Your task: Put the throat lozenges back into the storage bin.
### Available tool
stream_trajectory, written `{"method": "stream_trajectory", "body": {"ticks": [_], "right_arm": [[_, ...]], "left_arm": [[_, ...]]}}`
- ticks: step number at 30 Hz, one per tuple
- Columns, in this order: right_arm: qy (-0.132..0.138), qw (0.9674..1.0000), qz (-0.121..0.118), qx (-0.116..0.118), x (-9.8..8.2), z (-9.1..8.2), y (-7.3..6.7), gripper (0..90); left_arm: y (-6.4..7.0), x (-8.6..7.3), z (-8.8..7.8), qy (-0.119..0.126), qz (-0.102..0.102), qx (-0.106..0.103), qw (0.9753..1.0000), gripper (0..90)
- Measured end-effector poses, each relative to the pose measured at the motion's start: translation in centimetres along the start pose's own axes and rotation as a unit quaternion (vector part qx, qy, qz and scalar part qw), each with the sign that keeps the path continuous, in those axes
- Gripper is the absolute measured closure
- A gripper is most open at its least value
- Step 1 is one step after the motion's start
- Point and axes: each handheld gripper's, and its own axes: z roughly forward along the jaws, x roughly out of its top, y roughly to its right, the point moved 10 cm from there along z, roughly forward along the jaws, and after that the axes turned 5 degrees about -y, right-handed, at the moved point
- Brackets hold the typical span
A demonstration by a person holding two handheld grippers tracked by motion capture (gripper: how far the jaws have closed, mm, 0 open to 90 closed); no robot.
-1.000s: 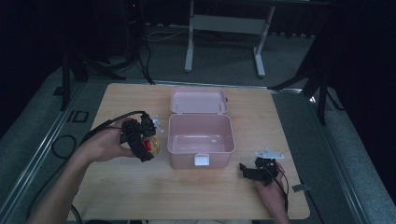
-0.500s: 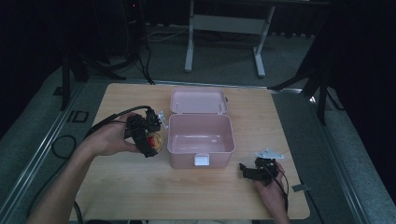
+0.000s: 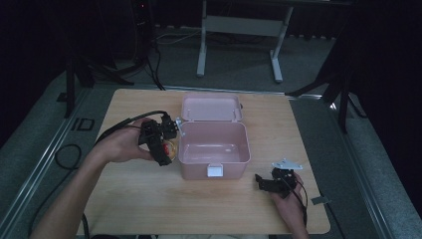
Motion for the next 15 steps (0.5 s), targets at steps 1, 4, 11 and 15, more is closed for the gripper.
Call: {"method": "stream_trajectory", "body": {"ticks": [1,4,11,15], "right_arm": [[0.000,1.0000,0.000,0.000,0.00,0.00,0.00,12.9],[0.000,1.0000,0.000,0.000,0.00,0.00,0.00,12.9],[0.000,1.0000,0.000,0.000,0.00,0.00,0.00,12.9],[0.000,1.0000,-0.001,0.000,-0.01,0.00,0.01,12.9]], "left_arm": [[0.01,0.05,0.05,-0.001,0.000,0.000,1.0000,20.8],[-0.02,0.21,0.16,-0.004,0.002,-0.001,1.0000,20.8],[-0.16,0.67,-0.07,-0.009,0.006,0.002,0.9999,20.8],[-0.14,1.05,-0.13,-0.012,0.008,0.004,0.9999,20.8]]}}
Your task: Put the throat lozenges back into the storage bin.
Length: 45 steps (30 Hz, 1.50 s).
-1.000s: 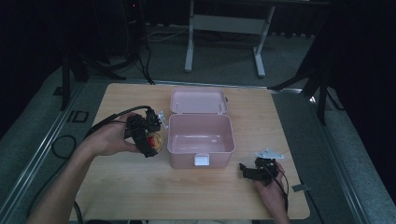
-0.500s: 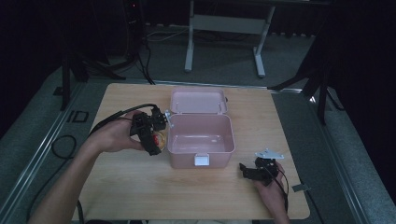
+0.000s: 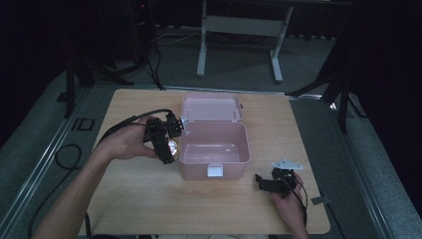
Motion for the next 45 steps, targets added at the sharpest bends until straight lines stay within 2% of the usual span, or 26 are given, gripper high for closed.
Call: {"method": "stream_trajectory", "body": {"ticks": [9,20,34,45], "right_arm": [[0.000,1.0000,0.000,0.000,0.0,0.0,0.0,12.9],[0.000,1.0000,0.000,0.000,0.0,0.0,0.0,12.9],[0.000,1.0000,0.002,0.000,0.0,0.0,0.0,12.9],[0.000,1.0000,0.001,0.000,0.0,0.0,0.0,12.9]], "left_arm": [[0.2,1.2,0.1,0.000,0.009,-0.003,1.0000,20.8],[0.4,2.1,0.1,0.003,0.010,-0.010,0.9999,20.8],[0.3,3.3,-0.4,-0.001,0.016,-0.005,0.9999,20.8],[0.5,4.4,-0.4,0.004,0.014,-0.014,0.9998,20.8]]}}
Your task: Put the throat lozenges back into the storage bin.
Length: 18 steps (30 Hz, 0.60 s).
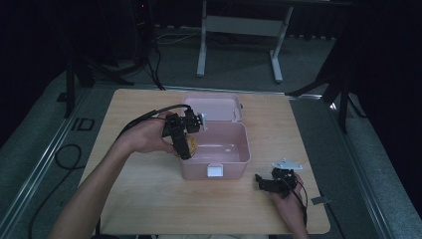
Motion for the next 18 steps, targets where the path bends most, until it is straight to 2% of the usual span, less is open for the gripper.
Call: {"method": "stream_trajectory", "body": {"ticks": [6,18], "right_arm": [[0.000,1.0000,0.000,0.000,0.00,0.00,0.00,12.9],[0.000,1.0000,0.000,0.000,0.00,0.00,0.00,12.9]], "left_arm": [[-0.08,0.33,0.06,0.002,-0.007,0.001,1.0000,20.7],[-0.04,0.89,0.20,0.001,-0.008,0.000,1.0000,20.7]]}}
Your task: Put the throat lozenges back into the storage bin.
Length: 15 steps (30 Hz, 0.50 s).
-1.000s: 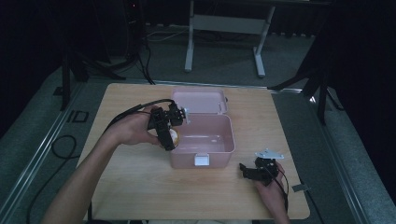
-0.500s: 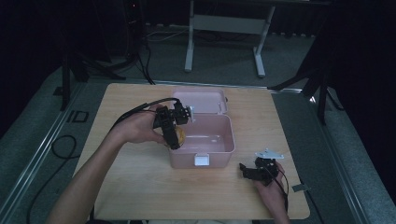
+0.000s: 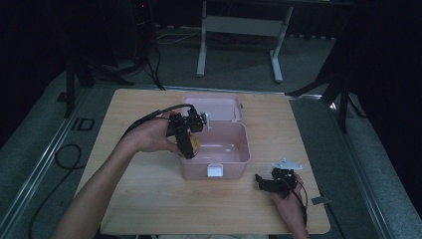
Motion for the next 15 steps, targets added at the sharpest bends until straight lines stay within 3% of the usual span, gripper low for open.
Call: {"method": "stream_trajectory", "body": {"ticks": [15], "right_arm": [[0.000,1.0000,0.000,0.000,0.01,0.00,0.00,12.9]], "left_arm": [[-0.03,0.37,0.28,-0.004,0.001,0.003,1.0000,20.6]]}}
